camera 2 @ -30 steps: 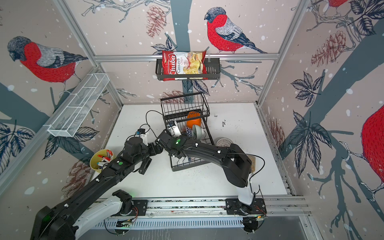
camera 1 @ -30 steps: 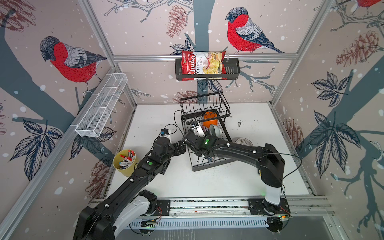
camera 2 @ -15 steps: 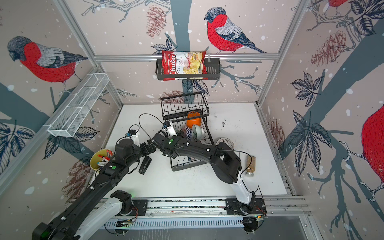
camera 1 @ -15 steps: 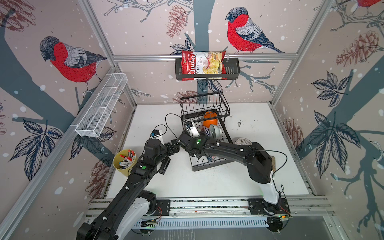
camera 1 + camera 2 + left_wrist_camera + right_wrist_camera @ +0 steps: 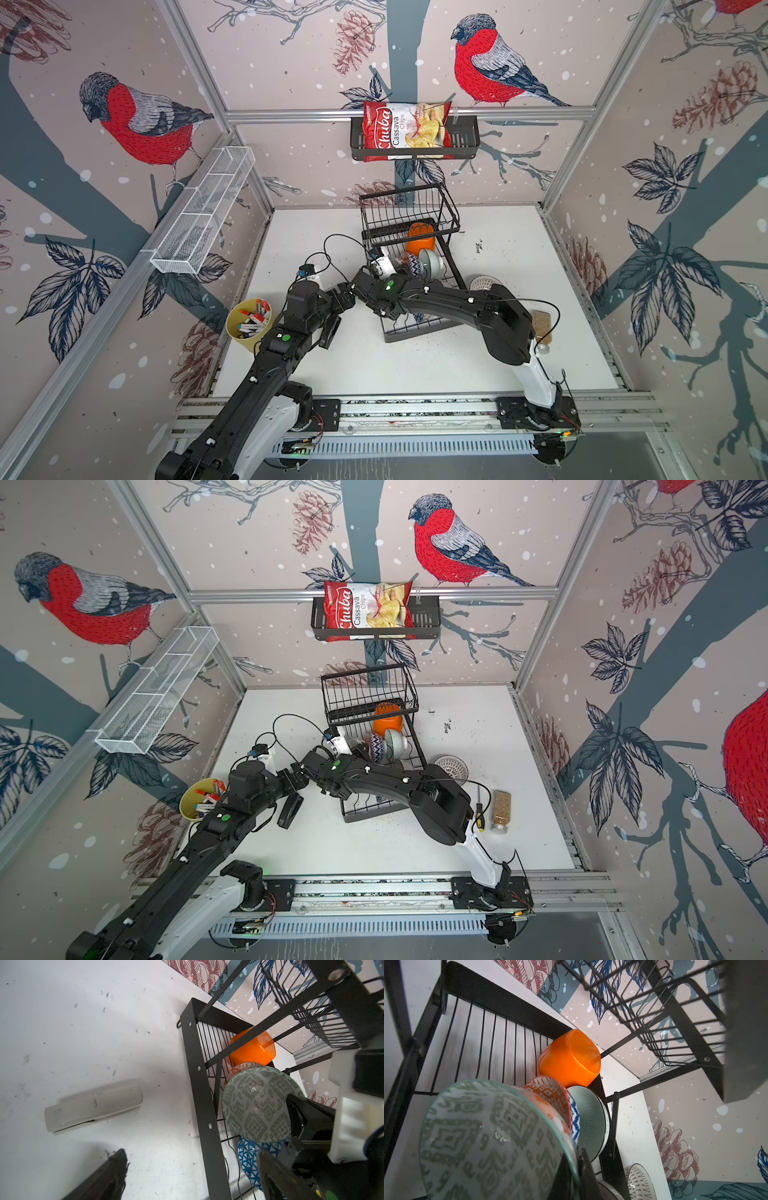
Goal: Load the bowls into the dish rack
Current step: 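Push the green-patterned bowl upright with the right gripper while the left gripper nears the rack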
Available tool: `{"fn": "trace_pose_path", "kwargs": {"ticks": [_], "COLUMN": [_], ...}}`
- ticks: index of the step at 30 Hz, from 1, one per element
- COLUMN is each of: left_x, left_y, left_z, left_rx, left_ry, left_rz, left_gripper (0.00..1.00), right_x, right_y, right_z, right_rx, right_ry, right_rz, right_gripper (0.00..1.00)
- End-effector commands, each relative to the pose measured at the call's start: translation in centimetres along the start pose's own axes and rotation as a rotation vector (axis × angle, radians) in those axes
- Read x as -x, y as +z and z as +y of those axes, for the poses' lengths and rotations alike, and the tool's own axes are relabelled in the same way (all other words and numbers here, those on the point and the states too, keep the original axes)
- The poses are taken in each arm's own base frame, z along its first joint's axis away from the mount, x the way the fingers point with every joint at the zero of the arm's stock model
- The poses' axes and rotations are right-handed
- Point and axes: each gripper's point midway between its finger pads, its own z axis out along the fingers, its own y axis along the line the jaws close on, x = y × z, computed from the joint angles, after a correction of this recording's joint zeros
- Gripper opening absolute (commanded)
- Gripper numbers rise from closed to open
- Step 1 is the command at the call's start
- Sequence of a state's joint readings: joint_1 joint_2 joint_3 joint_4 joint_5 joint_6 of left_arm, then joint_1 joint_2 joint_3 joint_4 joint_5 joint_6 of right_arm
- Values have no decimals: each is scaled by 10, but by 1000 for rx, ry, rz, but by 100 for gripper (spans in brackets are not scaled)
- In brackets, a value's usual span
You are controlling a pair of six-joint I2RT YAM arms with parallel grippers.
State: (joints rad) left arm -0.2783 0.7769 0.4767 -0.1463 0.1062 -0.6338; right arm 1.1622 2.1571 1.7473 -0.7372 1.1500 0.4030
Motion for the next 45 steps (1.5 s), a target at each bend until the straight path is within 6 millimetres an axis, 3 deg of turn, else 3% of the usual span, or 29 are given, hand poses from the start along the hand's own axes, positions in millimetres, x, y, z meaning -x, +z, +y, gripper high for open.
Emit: {"fn": "trace_pose_path", "kwargs": {"ticks": [1, 25, 36, 45], "left_x": [8, 17, 12, 23], "left_y": [-2, -6, 19, 10], "left_z": [-16, -8, 27, 34], "left_rx": [-80, -33, 88, 127], "left_ry": [2, -2, -67, -76], "left_rz": [-27, -67, -5, -58], "left_gripper": [96, 96, 96, 96], "right_x": [0, -1, -2, -2], "right_y": [1, 24, 27, 34], "right_z": [-7, 5, 2, 1], "right_rx": [-64, -181, -139, -137], "right_ry": [10, -19, 42, 57], "right_rz": [-16, -28, -19, -7], "right_gripper": [0, 0, 0, 0]}}
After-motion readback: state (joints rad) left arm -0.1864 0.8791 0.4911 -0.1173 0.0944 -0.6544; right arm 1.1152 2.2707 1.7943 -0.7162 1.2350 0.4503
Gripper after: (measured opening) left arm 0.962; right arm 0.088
